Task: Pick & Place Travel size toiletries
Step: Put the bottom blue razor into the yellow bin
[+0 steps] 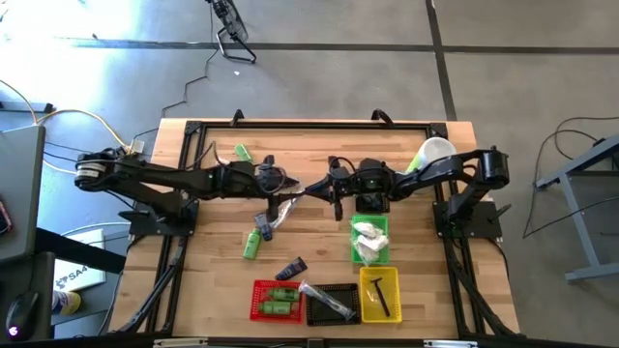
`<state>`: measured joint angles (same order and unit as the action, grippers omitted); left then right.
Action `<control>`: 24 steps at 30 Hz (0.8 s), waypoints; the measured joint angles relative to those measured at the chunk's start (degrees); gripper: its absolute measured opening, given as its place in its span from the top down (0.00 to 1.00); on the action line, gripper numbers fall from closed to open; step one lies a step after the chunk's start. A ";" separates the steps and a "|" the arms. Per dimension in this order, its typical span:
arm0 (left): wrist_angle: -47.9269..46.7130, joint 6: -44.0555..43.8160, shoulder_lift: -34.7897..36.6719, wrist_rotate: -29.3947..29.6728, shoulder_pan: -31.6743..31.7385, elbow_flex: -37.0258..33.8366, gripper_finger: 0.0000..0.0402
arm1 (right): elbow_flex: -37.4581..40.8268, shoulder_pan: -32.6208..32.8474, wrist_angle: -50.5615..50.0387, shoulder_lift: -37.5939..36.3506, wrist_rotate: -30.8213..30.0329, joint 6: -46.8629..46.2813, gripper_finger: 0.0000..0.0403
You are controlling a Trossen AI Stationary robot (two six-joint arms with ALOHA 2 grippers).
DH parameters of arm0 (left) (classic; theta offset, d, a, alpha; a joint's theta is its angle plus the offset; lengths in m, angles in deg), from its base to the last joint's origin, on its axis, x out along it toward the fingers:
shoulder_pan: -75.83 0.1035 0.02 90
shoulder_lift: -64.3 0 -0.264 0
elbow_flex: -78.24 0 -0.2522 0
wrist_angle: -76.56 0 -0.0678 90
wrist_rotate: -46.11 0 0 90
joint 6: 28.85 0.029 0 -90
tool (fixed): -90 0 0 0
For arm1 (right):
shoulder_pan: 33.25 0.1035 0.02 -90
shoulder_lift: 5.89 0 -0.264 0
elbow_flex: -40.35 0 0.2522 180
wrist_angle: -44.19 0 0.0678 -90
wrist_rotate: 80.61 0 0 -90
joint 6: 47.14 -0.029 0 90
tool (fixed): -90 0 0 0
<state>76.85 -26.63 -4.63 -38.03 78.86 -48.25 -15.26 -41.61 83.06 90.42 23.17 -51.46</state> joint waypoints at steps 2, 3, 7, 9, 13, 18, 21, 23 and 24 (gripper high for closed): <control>-2.66 0.52 2.70 0.55 0.00 0.00 0.61 | 0.00 -0.42 -2.03 -0.99 -0.22 -0.28 0.90; -4.30 0.56 4.21 1.08 0.00 0.00 0.61 | 0.00 -0.64 -3.47 -1.61 -0.28 -0.43 0.90; -11.10 0.00 9.16 4.23 0.00 0.00 0.62 | 0.02 -0.64 -11.35 -6.10 -0.29 -1.65 0.91; -12.82 -1.24 10.94 5.17 0.02 0.07 0.63 | 0.00 -0.43 -16.23 -9.39 -0.06 -3.73 0.91; -15.12 -2.87 12.85 5.22 -0.04 0.09 0.63 | 0.02 0.80 -31.69 -17.60 -0.17 -9.71 0.91; -16.90 -2.60 13.22 5.27 -0.02 0.02 0.63 | 0.00 4.69 -47.20 -27.22 -0.27 -17.58 0.91; -17.37 -2.50 13.18 5.29 -0.02 0.02 0.63 | 0.00 8.04 -53.38 -31.16 -0.30 -21.75 0.91; -17.41 -2.50 13.18 5.29 -0.04 0.02 0.63 | 0.00 10.61 -56.28 -33.01 -0.30 -24.72 0.90; -17.43 -2.50 13.18 5.31 -0.02 0.02 0.63 | 0.00 11.82 -57.60 -33.72 -0.30 -26.10 0.90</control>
<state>59.42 -29.13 8.55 -32.72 78.83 -48.23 -15.26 -29.79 25.46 56.69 22.87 -77.56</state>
